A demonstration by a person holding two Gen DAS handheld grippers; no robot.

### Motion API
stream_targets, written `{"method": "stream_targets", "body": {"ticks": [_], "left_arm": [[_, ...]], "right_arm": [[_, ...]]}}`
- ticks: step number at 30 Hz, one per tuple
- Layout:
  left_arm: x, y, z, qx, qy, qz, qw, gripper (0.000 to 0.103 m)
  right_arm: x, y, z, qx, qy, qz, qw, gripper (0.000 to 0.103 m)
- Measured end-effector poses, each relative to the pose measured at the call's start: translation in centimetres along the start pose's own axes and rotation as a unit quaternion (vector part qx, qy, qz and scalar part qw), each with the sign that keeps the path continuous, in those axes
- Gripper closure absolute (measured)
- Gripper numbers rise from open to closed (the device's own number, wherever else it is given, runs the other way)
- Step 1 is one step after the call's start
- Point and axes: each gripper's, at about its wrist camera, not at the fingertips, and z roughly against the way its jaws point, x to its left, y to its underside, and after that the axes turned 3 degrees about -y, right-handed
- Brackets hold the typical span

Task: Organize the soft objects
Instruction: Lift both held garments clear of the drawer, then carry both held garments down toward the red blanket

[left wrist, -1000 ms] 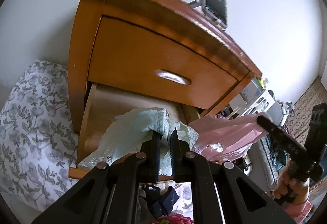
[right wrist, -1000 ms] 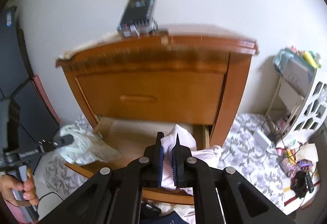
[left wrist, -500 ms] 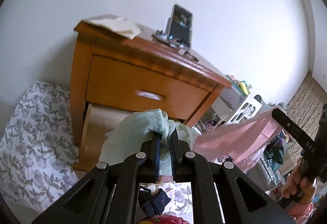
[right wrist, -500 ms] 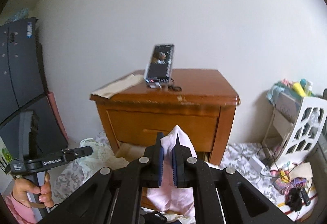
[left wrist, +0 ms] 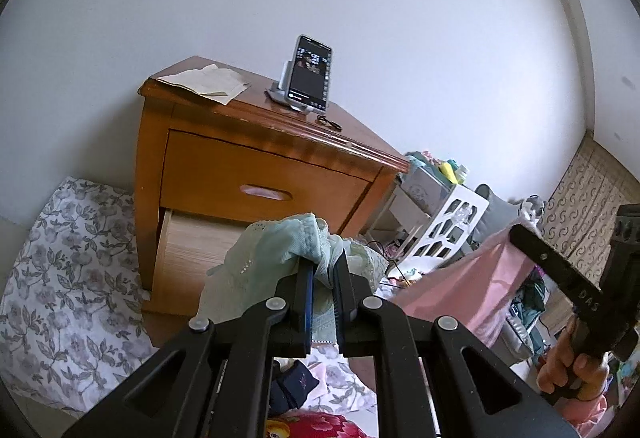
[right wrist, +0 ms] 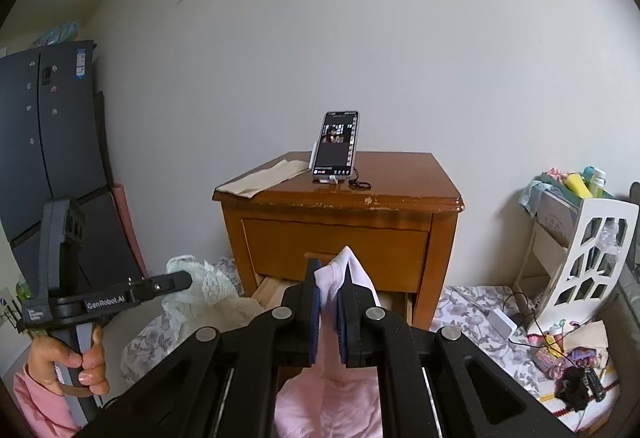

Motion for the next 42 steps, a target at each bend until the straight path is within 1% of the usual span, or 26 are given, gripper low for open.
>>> {"method": "stream_targets", "body": {"ticks": [6,9,13,18,21,28,33,42], "left_arm": [[-0.4,1.1,0.2,0.012,0.007,-0.004,0.9999,0.095],[-0.7,1.8,-0.1,0.025,0.015,-0.008,0.9995,0.095],[-1.3,3.0,-1.2,0.052,0.024,-0.016,0.9983,0.095],[-1.6,4.4,-3.2,0.086,0.019,-0.024,0.9958,0.095],[-1.4,5.3,-4.7,0.107,0.009,-0.028,0.9938,0.095],[-0.1,7.9,-8.9,0.170,-0.016,-0.018,0.9852,0.094],[1.4,9.6,-11.4,0.206,-0.030,-0.001,0.9780,0.094],[3.8,11.9,-15.0,0.253,-0.062,0.017,0.9653,0.094]], "right_arm": [[0.0,1.5,-0.9,0.035,-0.002,-0.006,0.999,0.096],[-0.1,2.4,-1.6,0.051,-0.008,-0.012,0.999,0.096],[-0.1,3.6,-2.7,0.074,-0.013,-0.016,0.997,0.096],[-0.6,5.7,-4.8,0.111,-0.021,-0.030,0.993,0.095],[-0.9,7.0,-6.3,0.135,-0.021,-0.037,0.990,0.095],[-1.4,10.4,-10.2,0.196,-0.023,-0.048,0.979,0.094],[-2.1,12.7,-12.8,0.236,-0.026,-0.066,0.969,0.093],[-2.7,15.7,-16.5,0.284,-0.032,-0.086,0.954,0.093]]}}
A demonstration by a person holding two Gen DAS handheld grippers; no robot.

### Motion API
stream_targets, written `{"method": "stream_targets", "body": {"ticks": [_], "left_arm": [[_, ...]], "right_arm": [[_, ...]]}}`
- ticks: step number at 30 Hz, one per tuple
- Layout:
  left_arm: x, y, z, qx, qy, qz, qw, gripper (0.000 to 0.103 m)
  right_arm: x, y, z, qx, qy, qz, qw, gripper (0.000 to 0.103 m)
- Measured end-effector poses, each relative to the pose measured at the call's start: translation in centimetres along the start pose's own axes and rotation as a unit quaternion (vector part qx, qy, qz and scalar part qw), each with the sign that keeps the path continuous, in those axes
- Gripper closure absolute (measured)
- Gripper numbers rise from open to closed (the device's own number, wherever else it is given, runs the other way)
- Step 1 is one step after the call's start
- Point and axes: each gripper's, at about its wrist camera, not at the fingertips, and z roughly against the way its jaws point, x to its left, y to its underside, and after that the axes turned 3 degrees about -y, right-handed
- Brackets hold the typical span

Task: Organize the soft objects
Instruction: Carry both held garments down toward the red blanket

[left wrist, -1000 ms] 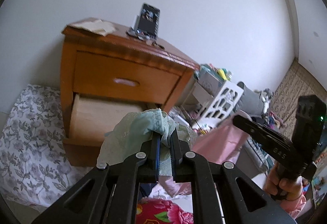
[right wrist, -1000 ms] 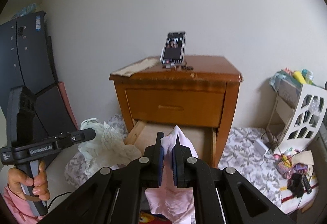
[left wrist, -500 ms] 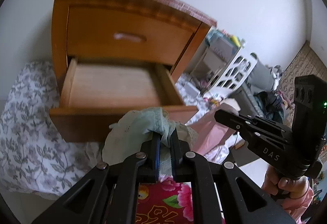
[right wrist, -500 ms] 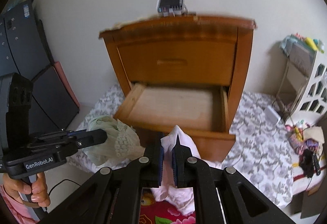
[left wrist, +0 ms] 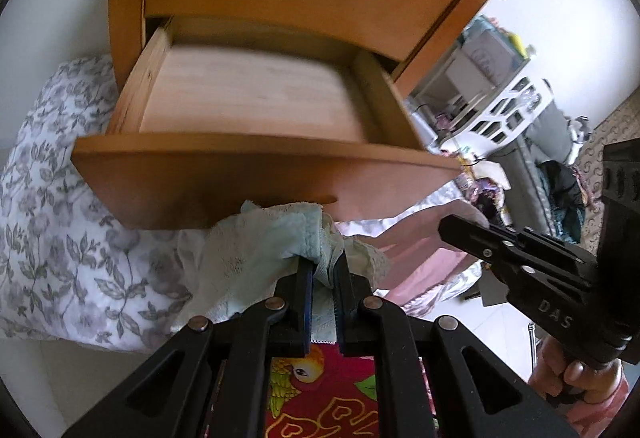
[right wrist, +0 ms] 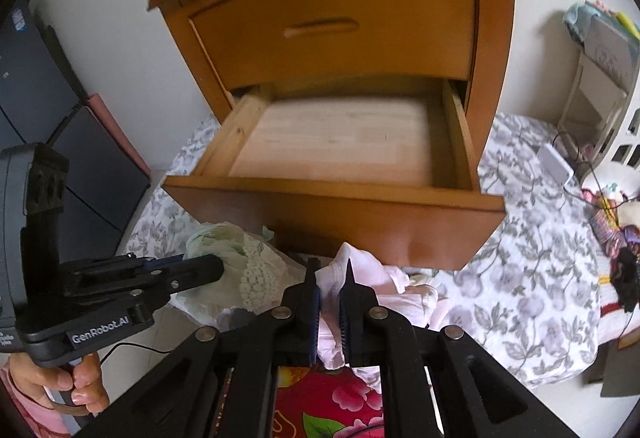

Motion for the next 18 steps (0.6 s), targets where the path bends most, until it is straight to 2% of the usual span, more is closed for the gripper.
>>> {"method": "stream_targets", "body": {"ticks": [8,18], "left_arm": [[1.7,-0.1,-4.0,0.039,-0.028,0.018,0.9987,0.095],[3.2,-0.3,-8.5,0.086,-0.046,0.039,0.9945,0.094]], "right_arm": [[-0.3,-0.1,-3.3,0.033,0.000,0.000,0.999,0.092],[-1.1,-0.3,-7.4,0.075,0.007,-0.009,0.997,0.092]]}}
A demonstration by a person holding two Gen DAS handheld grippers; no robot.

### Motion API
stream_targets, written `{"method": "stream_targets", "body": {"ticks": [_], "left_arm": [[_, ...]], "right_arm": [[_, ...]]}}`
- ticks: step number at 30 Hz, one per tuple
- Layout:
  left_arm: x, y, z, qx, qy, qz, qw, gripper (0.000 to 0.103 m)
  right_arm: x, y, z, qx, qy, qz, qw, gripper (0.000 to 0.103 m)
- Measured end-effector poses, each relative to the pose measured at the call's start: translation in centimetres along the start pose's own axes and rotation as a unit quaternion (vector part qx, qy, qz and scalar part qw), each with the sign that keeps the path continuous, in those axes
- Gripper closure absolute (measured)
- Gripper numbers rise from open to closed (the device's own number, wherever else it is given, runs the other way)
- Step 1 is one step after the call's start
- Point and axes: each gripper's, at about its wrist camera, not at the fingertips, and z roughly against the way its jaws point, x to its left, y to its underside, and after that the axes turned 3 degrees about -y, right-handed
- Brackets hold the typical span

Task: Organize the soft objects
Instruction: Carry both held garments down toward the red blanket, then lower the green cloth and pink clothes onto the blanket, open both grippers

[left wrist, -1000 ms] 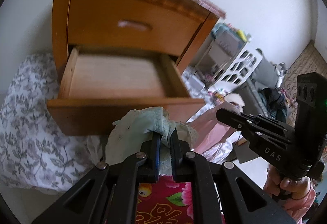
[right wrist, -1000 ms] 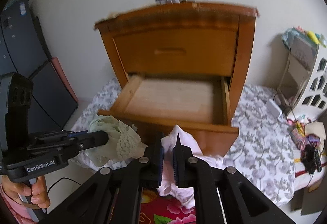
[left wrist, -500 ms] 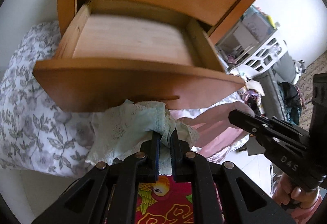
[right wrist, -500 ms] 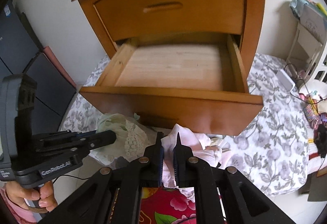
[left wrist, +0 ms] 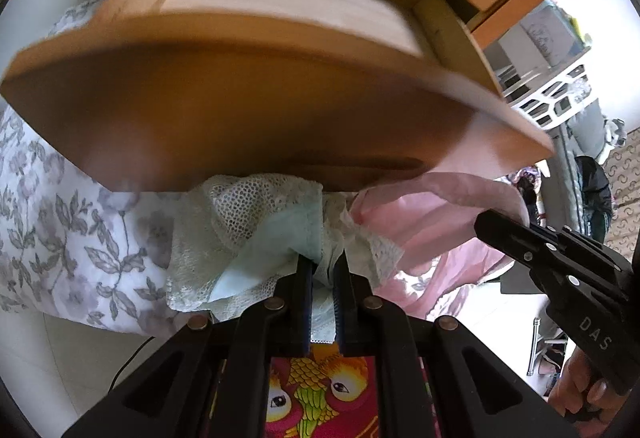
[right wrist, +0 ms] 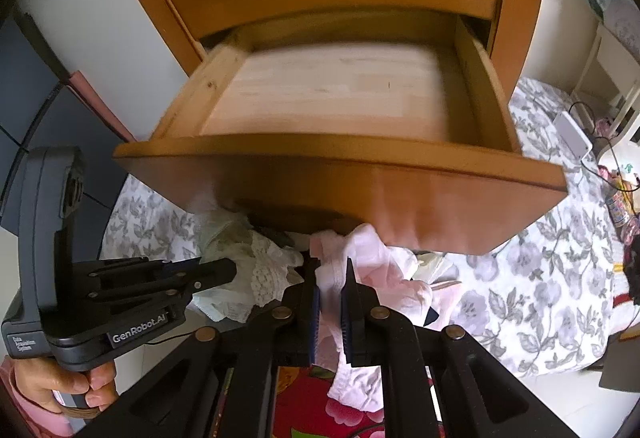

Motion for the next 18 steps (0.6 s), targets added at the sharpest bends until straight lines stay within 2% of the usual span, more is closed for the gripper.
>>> {"method": "stream_targets", "body": {"ticks": [8,11,18], "left_arm": [[0.4,-0.6,-2.4,0.031,-0.011,0.009,0.9994,0.093],[0.5,-0.9,-2.6,0.035,-0.010,0.014,0.9992,0.082],[0.1,-1.2,-1.7,0.034,-0.013,0.010,0.9993,0.057]], "right_arm": [[-0.6,-0.3,-2.3,0.025,0.003,-0.003,1.000,0.091],[-0.8,-0.6,-2.7,0.031,0.008,-0.004,0.999,0.091],[-1.1,-0.5,-2.8,0.033,0.015,-0.008,0.999,0.077]]}}
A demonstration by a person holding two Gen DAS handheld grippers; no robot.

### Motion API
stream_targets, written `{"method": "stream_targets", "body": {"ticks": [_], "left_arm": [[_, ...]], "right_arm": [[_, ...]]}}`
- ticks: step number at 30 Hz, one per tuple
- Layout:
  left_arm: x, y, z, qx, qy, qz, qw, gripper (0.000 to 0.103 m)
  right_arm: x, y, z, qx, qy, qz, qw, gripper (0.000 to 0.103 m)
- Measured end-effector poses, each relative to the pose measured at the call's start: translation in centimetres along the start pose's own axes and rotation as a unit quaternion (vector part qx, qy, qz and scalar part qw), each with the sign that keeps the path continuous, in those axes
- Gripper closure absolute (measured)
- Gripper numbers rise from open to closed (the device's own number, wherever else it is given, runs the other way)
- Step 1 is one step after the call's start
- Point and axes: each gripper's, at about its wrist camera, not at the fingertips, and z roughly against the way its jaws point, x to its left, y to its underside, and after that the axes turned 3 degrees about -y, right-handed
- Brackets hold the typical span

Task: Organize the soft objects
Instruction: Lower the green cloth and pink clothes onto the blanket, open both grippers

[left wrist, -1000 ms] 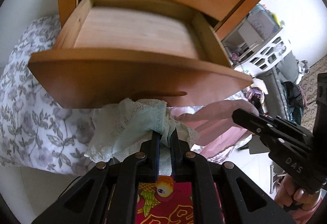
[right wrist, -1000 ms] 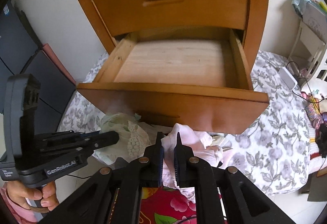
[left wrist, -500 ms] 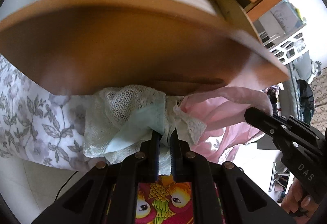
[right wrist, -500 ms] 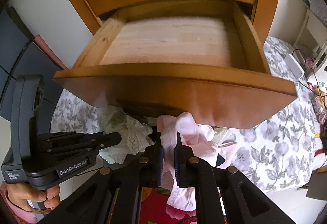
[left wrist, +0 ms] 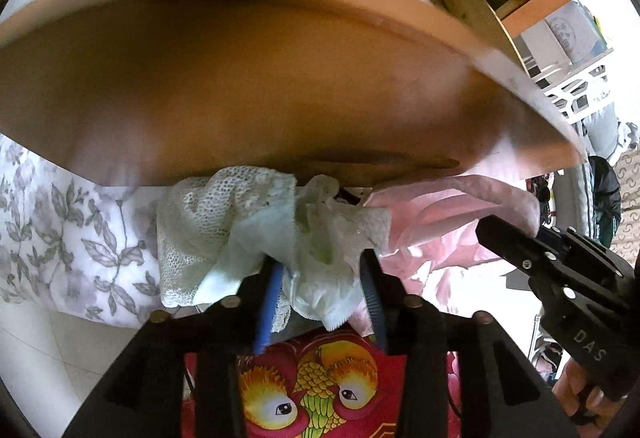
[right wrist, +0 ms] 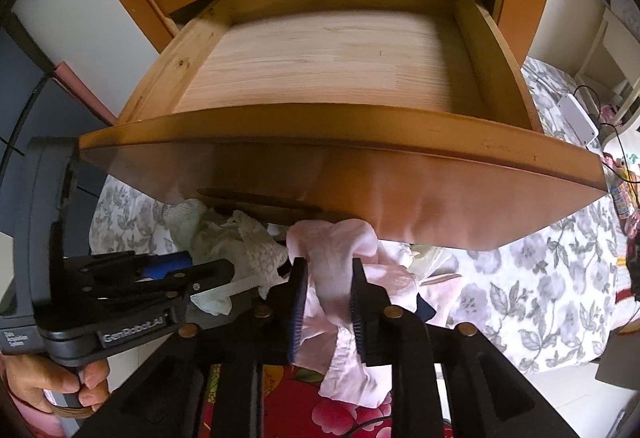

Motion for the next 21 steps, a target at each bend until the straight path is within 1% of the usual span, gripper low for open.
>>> {"method": "stream_targets", "body": {"ticks": [1,3,4,9,12,13,14,17,19,21], "left_arm": [[0.0,0.0,0.2,-0.001,0.000,-0.001,1.0000,0.055],[-0.1,-0.1,0.9,-0.007,-0.001,-0.002,1.0000,0.047],[-0.2,-0.1,1.4,-0.012,-0.001,-0.002,0.9999,0.046],[-0.4,0.0,3.8,-0.035,0.000,-0.001,0.9994,0.040],[-0.7,0.2,5.5,-0.052,0.003,-0.002,0.9987,0.040],[-0.8,0.2,6.0,-0.056,0.004,-0.003,0.9984,0.039],[-1.0,0.2,6.6,-0.063,0.003,-0.004,0.9980,0.038],[-1.0,0.4,7.9,-0.079,0.002,-0.001,0.9968,0.031],[-1.0,0.6,8.9,-0.090,0.003,0.002,0.9959,0.030],[-0.3,0.8,9.1,-0.099,0.002,0.004,0.9951,0.029]], "right_arm": [[0.0,0.0,0.1,-0.001,0.001,0.001,1.000,0.075],[0.1,0.0,0.5,-0.005,0.004,0.002,1.000,0.070],[0.1,0.1,0.8,-0.008,0.005,0.003,1.000,0.067],[0.2,0.4,2.6,-0.026,0.011,0.006,1.000,0.059],[0.6,0.5,3.8,-0.038,0.015,0.009,0.999,0.050],[0.8,0.5,4.1,-0.042,0.016,0.010,0.999,0.048],[1.0,0.5,4.5,-0.046,0.016,0.012,0.999,0.048],[1.4,0.6,5.9,-0.061,0.018,0.014,0.998,0.040],[1.7,0.6,6.3,-0.068,0.020,0.015,0.997,0.033],[1.6,0.8,6.8,-0.074,0.024,0.014,0.997,0.028]]}}
